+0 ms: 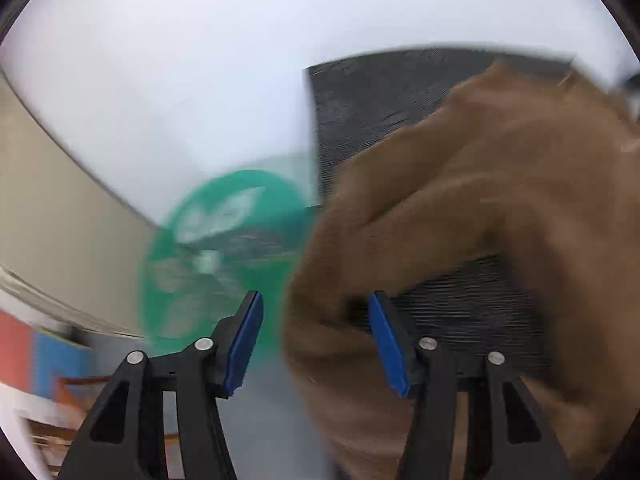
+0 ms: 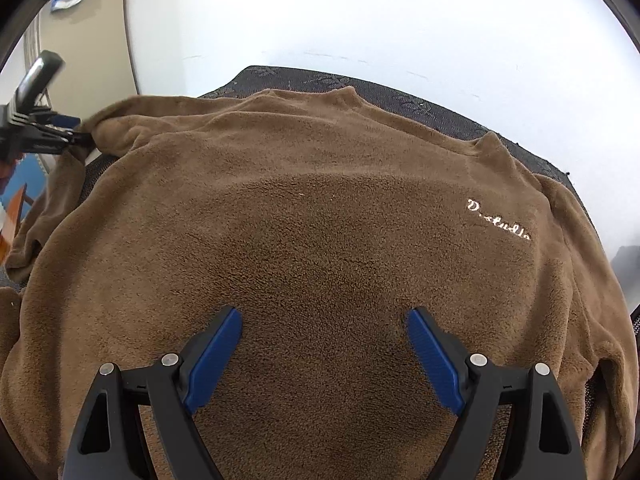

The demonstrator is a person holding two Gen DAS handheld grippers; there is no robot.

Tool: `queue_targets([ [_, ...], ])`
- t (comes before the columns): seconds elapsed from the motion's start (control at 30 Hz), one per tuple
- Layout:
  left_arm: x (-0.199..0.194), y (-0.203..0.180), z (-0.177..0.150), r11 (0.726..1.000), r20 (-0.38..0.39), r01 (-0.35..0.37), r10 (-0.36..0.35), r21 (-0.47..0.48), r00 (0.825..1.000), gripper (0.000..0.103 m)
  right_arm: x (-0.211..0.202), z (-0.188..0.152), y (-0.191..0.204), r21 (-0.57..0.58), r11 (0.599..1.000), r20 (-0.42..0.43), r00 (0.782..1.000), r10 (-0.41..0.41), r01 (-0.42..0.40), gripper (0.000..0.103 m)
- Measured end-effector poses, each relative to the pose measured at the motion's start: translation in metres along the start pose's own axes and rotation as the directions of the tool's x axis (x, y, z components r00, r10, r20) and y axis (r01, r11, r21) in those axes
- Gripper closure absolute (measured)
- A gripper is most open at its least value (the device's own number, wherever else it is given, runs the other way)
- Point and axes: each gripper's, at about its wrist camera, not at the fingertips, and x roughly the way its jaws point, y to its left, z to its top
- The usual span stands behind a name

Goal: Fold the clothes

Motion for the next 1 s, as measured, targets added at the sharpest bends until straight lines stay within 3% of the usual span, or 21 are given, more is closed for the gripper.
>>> queue_targets([
  [0.07,-0.023,-0.013,-0.016,0.994,0.034,0.109,-0.109,0.019,0.993,0.042,0.001,0.0,0.0,0.002,1.0,-0.005,1.0,0.003,-0.003,0.016],
  [0.17,-0.059,-0.033,-0.041,0.963,0.079,0.265,-0.269,0.056,0.96,0.037,0.001,-0.001,-0.002,0.004,1.0,-0.006,1.0,0.007,-0.007,0.016],
  [0.3,-0.105,-0.083,-0.089,0.911,0.081,0.352,-0.376,0.214,0.923,0.032,0.0,-0.002,-0.002,0.005,1.0,-0.004,1.0,0.008,-0.008,0.016],
  [0.4,-0.135,-0.107,-0.127,0.88,0.075,0.378,-0.414,0.287,0.907,0.03,-0.002,-0.003,-0.003,0.006,1.0,0.002,1.0,0.013,-0.013,0.016],
  [0.53,-0.157,-0.131,-0.165,0.878,0.086,0.326,-0.377,0.349,0.922,0.03,-0.01,-0.004,-0.006,0.02,0.999,0.043,0.998,0.035,-0.036,0.016],
  [0.73,-0.16,-0.148,-0.198,0.871,0.099,0.271,-0.338,0.411,0.936,0.03,-0.068,-0.021,-0.011,0.051,0.999,0.227,0.974,-0.024,0.013,0.016],
  [0.8,-0.158,-0.159,-0.203,0.878,0.126,0.21,-0.289,0.431,0.949,0.03,-0.094,-0.036,-0.012,0.077,0.997,0.307,0.95,-0.054,0.032,0.016],
  [0.87,-0.154,-0.169,-0.205,0.887,0.168,0.135,-0.229,0.441,0.959,0.03,-0.122,-0.055,-0.013,0.117,0.991,0.398,0.912,-0.103,0.06,0.016],
  [0.93,-0.149,-0.183,-0.205,0.897,0.222,0.063,-0.175,0.438,0.959,0.03,-0.152,-0.074,-0.012,0.184,0.976,0.493,0.848,-0.194,0.116,0.013],
  [0.97,-0.147,-0.185,-0.203,0.905,0.238,0.054,-0.168,0.423,0.956,0.03,-0.166,-0.085,-0.013,0.229,0.962,0.533,0.809,-0.249,0.145,0.001],
  [1.0,-0.146,-0.186,-0.2,0.913,0.255,0.049,-0.164,0.405,0.953,0.03,-0.179,-0.096,-0.013,0.27,0.948,0.564,0.771,-0.295,0.166,0.0],
])
